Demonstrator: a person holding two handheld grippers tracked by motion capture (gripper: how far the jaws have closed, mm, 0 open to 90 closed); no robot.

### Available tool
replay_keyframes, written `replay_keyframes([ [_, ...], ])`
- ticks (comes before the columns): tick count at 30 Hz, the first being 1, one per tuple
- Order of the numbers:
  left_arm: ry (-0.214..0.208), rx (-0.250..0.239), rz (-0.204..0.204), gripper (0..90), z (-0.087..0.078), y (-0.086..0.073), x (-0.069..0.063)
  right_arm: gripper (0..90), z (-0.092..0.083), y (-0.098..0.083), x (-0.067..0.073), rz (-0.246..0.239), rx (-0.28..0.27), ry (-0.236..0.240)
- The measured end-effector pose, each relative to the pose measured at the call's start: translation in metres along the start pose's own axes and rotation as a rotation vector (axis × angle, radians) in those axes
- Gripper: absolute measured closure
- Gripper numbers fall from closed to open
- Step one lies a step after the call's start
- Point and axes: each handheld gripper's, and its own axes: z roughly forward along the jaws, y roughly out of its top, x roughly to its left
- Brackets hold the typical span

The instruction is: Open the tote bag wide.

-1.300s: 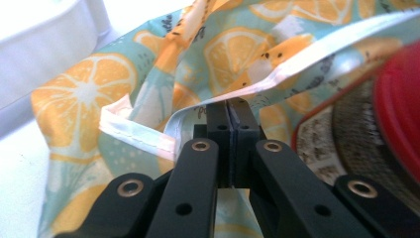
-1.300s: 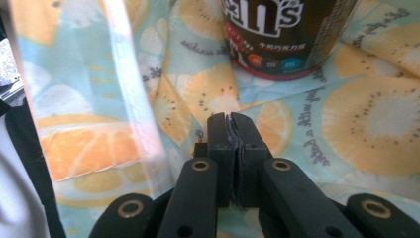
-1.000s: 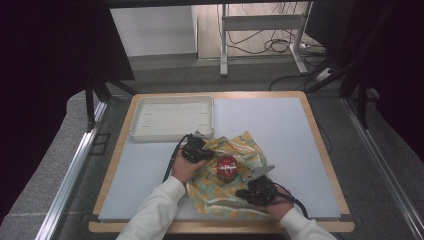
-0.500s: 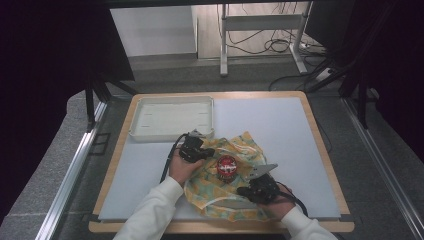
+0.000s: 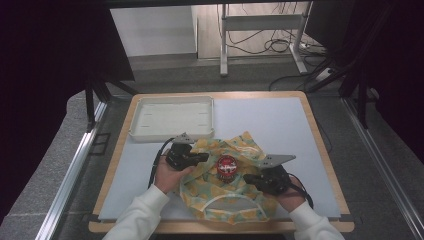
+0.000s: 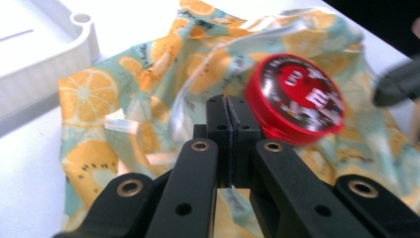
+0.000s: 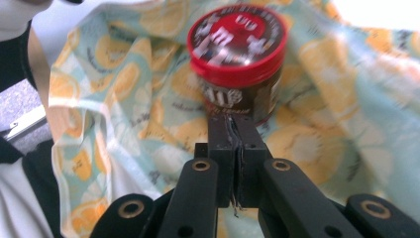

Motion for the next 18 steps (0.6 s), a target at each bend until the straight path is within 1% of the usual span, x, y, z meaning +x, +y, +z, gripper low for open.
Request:
replay_keyframes([
  [1, 0.000, 0.000, 0.000, 90.0, 0.000, 0.000, 0.000, 87.3, 0.000, 0.000, 0.000, 0.000, 0.000, 0.000],
  [2, -0.004, 0.001, 0.008, 90.0, -0.003, -0.002, -0.005, 87.3, -0.001, 0.004, -0.003, 0.006, -0.010, -0.005],
  [3, -0.004, 0.001, 0.008, 90.0, -0.003, -0.002, -0.005, 87.3, -0.001, 0.004, -0.003, 0.006, -0.010, -0.005],
  [5, -0.008, 0.005, 0.014, 90.0, -0.004, -0.007, -0.011, 87.3, -0.001, 0.010, -0.009, 0.011, -0.021, -0.016],
  [10, -0.017, 0.019, 0.017, 90.0, -0.004, -0.013, -0.015, 87.3, -0.003, 0.019, -0.022, 0.036, -0.040, -0.041],
  [13, -0.030, 0.030, 0.009, 90.0, -0.003, -0.017, -0.017, 87.3, 0.000, 0.025, -0.029, 0.045, -0.049, -0.046],
  [15, -0.036, 0.035, 0.007, 90.0, -0.002, -0.019, -0.018, 87.3, 0.004, 0.028, -0.032, 0.052, -0.044, -0.054],
  [16, -0.039, 0.042, 0.009, 90.0, -0.001, -0.022, -0.019, 87.3, 0.004, 0.028, -0.032, 0.052, -0.044, -0.054],
  [18, -0.054, 0.061, 0.013, 90.0, 0.000, -0.029, -0.022, 87.3, 0.010, 0.030, -0.038, 0.064, -0.036, -0.058],
])
